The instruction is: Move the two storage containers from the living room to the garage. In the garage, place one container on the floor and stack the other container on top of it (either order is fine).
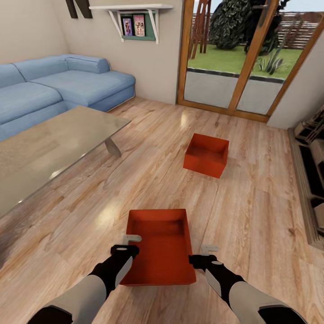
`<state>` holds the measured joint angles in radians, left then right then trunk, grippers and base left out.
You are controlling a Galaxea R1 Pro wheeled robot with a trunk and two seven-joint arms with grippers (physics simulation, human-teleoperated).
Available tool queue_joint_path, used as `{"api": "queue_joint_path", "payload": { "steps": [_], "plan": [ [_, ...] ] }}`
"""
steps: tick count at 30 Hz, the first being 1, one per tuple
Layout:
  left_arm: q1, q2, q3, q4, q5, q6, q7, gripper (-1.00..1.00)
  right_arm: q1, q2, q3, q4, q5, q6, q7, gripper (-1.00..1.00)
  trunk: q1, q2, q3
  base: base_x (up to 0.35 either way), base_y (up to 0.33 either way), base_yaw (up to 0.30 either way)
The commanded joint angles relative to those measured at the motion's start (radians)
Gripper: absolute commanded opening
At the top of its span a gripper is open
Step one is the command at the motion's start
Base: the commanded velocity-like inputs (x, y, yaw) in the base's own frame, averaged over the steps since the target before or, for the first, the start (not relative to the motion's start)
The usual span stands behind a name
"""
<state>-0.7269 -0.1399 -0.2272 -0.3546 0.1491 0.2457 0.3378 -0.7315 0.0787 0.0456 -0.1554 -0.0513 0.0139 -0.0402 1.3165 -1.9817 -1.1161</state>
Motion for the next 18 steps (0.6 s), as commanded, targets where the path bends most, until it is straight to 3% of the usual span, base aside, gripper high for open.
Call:
{"api": "queue_joint_path", "payload": {
  "steps": [1, 6, 11, 18],
  "plan": [
    [0.000, 0.001, -0.012, -0.002, 0.010, 0.005, 0.007, 1.00, 0.000, 0.000, 0.005, -0.001, -0.005, 0.001, -0.004, 1.00, 0.000, 0.000, -0.001, 0.000, 0.000, -0.008],
    [0.000, 0.007, -0.015, -0.003, 0.010, -0.002, 0.008, 1.00, 0.000, 0.002, 0.005, -0.001, -0.005, 0.001, -0.005, 1.00, 0.000, 0.000, -0.001, 0.000, 0.000, -0.002],
    [0.000, 0.047, -0.008, -0.005, 0.022, -0.006, 0.008, 1.00, 0.000, 0.001, 0.005, 0.000, -0.005, -0.001, -0.006, 1.00, 0.000, 0.000, -0.001, 0.000, 0.000, 0.000],
    [0.000, 0.054, -0.005, -0.029, 0.024, -0.005, 0.008, 1.00, 0.000, -0.003, 0.005, -0.001, -0.005, -0.006, -0.006, 1.00, 0.000, 0.000, -0.001, 0.000, 0.000, 0.000]
  ]
}}
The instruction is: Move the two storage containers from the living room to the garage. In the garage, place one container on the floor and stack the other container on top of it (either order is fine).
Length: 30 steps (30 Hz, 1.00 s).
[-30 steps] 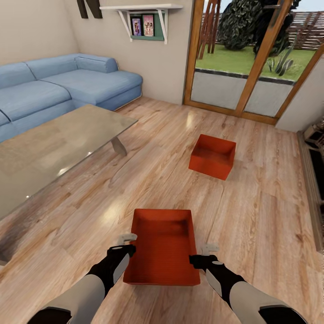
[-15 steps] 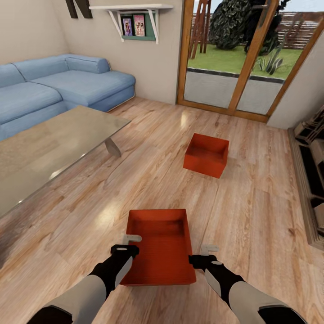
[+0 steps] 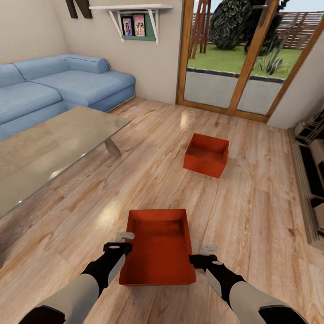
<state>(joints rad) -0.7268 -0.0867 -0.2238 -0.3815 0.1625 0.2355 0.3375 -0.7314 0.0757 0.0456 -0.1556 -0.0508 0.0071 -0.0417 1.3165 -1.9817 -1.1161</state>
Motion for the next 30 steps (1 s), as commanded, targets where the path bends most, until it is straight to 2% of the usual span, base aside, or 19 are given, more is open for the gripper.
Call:
{"api": "queue_joint_path", "payload": {
  "steps": [1, 30],
  "plan": [
    [0.000, 0.001, -0.009, -0.002, 0.010, 0.005, 0.008, 1.00, 0.000, 0.000, 0.005, -0.001, -0.005, 0.001, -0.004, 1.00, 0.000, 0.000, -0.001, 0.000, 0.000, 0.000],
    [0.000, -0.004, -0.009, -0.010, 0.009, 0.005, 0.021, 1.00, 0.000, 0.001, 0.005, -0.001, -0.005, -0.002, -0.005, 1.00, 0.004, -0.007, -0.004, 0.000, 0.000, 0.000]
  ]
}}
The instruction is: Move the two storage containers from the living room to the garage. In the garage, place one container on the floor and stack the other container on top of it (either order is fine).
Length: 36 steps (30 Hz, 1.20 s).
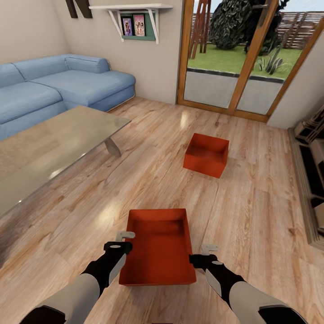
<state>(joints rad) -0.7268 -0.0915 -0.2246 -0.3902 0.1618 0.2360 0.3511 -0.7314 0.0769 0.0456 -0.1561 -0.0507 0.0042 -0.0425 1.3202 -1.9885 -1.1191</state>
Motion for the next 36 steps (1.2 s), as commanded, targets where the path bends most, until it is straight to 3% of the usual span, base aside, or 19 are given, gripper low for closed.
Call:
{"api": "queue_joint_path", "payload": {
  "steps": [1, 19, 22, 28, 36],
  "plan": [
    [0.000, 0.001, -0.008, -0.002, 0.010, 0.005, 0.008, 1.00, 0.000, 0.000, 0.005, 0.000, -0.005, 0.000, -0.004, 1.00, 0.004, -0.008, -0.004, 0.000, 0.000, 0.000],
    [0.000, 0.001, -0.009, -0.001, 0.012, 0.005, 0.005, 1.00, 0.000, 0.002, 0.008, -0.004, -0.005, -0.001, -0.004, 1.00, 0.073, -0.134, -0.060, 0.000, 0.000, 0.000],
    [0.000, 0.001, -0.007, -0.001, 0.012, 0.005, 0.005, 1.00, 0.000, 0.004, 0.009, -0.083, -0.004, 0.018, -0.002, 1.00, 0.084, -0.155, -0.070, 0.000, 0.000, 0.000],
    [0.000, 0.000, -0.007, 0.000, 0.016, 0.005, 0.005, 1.00, 0.000, 0.005, 0.010, -0.144, -0.004, 0.074, -0.005, 1.00, 0.084, -0.155, -0.070, 0.000, 0.000, 0.000],
    [0.000, -0.001, -0.006, 0.001, 0.018, 0.005, 0.006, 1.00, 0.000, 0.022, 0.009, -0.155, -0.008, 0.079, -0.005, 1.00, 0.084, -0.155, -0.070, 0.000, 0.000, 0.000]
  ]
}}
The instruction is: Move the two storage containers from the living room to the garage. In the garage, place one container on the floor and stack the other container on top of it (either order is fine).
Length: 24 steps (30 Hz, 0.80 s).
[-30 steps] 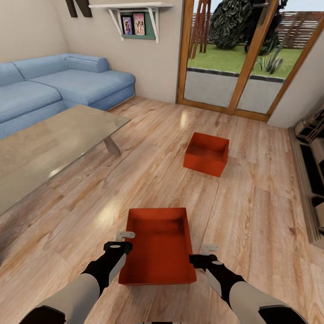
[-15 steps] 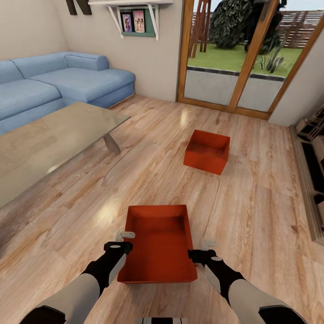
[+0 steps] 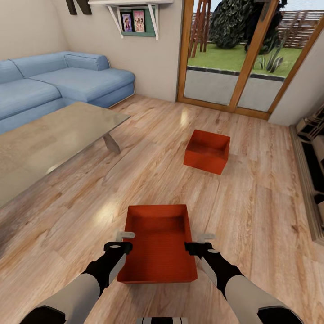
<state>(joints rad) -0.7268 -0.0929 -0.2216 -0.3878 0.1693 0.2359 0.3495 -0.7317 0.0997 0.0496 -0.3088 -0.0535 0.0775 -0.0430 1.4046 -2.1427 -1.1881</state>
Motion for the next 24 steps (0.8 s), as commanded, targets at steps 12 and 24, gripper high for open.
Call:
{"api": "queue_joint_path", "payload": {
  "steps": [12, 24],
  "plan": [
    [0.000, 0.002, -0.007, -0.002, 0.023, -0.008, 0.008, 1.00, 0.000, 0.000, 0.003, 0.017, -0.008, 0.004, -0.005, 1.00, 0.000, 0.000, -0.001, 0.000, 0.000, 0.000],
    [0.000, 0.003, -0.008, 0.002, 0.024, -0.027, 0.009, 1.00, 0.000, 0.000, 0.004, 0.016, -0.007, 0.003, -0.005, 1.00, 0.031, -0.056, -0.026, 0.000, 0.000, 0.000]
  ]
}}
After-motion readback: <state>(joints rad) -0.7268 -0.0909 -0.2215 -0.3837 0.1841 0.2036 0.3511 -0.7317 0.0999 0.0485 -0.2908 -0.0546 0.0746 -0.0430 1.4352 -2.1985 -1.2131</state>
